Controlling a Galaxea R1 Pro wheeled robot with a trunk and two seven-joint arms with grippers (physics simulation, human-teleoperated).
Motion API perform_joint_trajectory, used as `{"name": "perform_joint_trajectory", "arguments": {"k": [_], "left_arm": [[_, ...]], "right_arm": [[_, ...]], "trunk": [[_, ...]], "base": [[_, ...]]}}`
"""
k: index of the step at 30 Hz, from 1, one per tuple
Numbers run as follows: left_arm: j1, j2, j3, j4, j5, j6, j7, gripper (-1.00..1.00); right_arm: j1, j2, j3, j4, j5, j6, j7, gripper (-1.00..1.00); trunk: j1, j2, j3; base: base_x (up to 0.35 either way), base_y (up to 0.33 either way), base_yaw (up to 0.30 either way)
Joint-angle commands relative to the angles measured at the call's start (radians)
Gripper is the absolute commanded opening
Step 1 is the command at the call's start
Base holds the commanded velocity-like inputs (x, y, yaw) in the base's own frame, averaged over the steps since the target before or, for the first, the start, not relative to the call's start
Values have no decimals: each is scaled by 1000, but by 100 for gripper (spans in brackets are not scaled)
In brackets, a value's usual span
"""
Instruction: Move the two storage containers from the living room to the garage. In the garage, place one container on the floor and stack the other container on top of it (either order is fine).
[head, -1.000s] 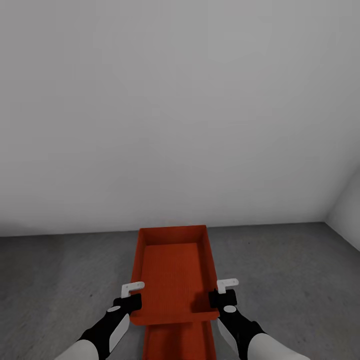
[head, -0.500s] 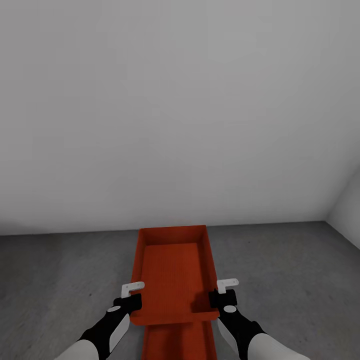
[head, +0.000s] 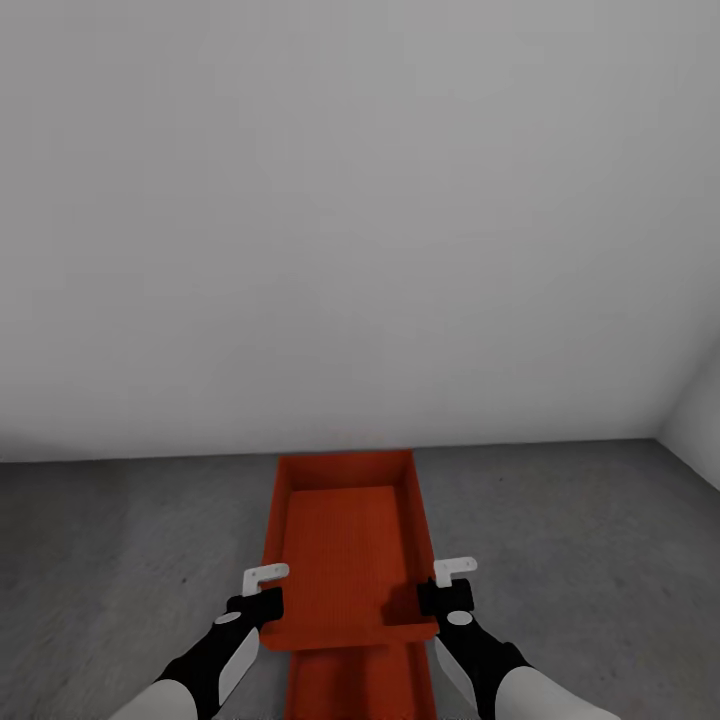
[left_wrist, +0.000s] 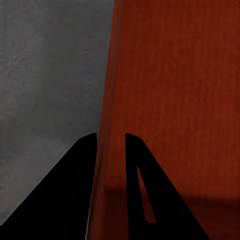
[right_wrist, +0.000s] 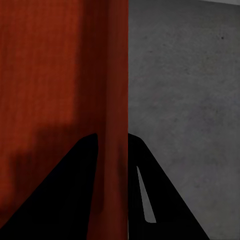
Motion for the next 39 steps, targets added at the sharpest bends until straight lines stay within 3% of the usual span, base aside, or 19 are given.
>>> {"name": "perform_joint_trajectory", "arguments": {"k": [1,39], "left_arm": [[-1,32,6,-4,-7,-79,59,-100],[-1,32,6,-4,-7,-79,59,-100]], "right_arm": [[-1,-10,-15,4,-14,-6,-6,-100],[-1,-9,-15,4,-14,-6,-6,-100]], "trunk": [[0,-1,-3],[0,-1,-61]], "base": [[0,0,65],[0,0,64]]}}
